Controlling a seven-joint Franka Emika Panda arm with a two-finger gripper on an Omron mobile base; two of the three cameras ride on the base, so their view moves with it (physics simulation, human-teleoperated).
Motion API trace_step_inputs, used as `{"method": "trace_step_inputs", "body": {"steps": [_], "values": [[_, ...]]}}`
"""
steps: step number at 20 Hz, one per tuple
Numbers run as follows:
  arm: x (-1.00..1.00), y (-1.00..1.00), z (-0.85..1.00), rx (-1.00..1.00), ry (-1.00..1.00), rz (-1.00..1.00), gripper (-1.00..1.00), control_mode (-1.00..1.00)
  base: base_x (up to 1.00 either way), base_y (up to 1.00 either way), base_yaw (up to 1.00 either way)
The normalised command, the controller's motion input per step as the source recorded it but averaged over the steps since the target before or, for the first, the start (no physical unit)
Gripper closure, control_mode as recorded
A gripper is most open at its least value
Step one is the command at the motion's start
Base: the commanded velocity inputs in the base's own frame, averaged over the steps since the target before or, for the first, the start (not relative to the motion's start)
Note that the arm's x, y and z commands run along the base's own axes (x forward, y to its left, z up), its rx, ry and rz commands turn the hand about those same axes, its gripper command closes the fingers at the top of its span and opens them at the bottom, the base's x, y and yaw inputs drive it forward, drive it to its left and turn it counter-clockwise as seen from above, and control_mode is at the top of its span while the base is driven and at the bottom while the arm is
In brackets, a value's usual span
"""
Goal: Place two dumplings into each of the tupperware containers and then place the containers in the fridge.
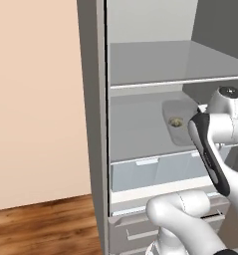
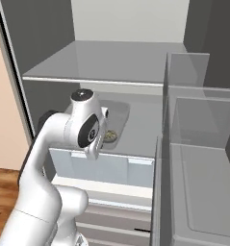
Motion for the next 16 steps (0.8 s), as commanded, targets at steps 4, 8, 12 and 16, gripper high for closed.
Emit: {"method": "trace_step_inputs", "body": {"steps": [4,8,12,16], "values": [[0.64,-0.08,0.00,0.00,-0.09,0.06,1.00,-1.00,0.00,0.00,0.00],[0.71,-0.21,-0.13,0.03,0.00,0.02,1.00,-1.00,0.00,0.00,0.00],[0.54,-0.14,-0.41,0.01,-0.07,0.05,1.00,-1.00,0.00,0.00,0.00],[0.64,-0.19,-0.35,0.05,-0.11,0.05,1.00,-1.00,0.00,0.00,0.00]]}}
